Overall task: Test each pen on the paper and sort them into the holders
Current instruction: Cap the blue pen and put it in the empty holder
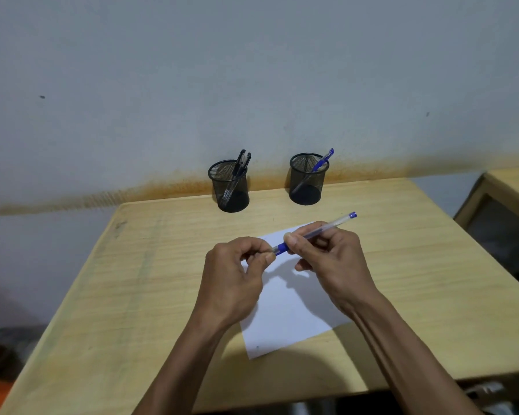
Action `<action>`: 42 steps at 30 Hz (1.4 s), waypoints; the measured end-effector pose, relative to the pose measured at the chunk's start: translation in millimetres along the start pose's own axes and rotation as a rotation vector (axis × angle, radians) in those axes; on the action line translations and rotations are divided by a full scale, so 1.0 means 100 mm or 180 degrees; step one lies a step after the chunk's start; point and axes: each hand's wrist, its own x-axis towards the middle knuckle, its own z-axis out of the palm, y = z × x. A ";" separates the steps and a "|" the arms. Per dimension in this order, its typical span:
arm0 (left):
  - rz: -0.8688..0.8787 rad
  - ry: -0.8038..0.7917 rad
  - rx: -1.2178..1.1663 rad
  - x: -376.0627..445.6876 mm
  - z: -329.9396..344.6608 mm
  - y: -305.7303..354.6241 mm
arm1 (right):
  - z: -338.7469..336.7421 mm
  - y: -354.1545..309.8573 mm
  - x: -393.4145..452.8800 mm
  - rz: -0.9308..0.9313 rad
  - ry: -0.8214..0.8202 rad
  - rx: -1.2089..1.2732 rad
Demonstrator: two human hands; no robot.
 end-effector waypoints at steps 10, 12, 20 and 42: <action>-0.0732 0.0285 -0.0173 0.33 0.01 -0.07 | -0.16 0.23 0.26 -0.1013 0.0777 -0.1404; -0.0684 0.0173 -0.0193 0.39 0.07 0.01 | -0.13 0.35 0.34 -0.2047 0.0499 -0.2209; -0.0546 -0.0260 -0.0781 0.60 0.29 0.15 | -0.34 0.40 0.64 -0.2959 0.0674 -0.2938; -0.0202 0.0284 0.0301 2.01 1.31 -0.06 | -0.68 0.01 2.02 -0.0498 0.1950 -0.1077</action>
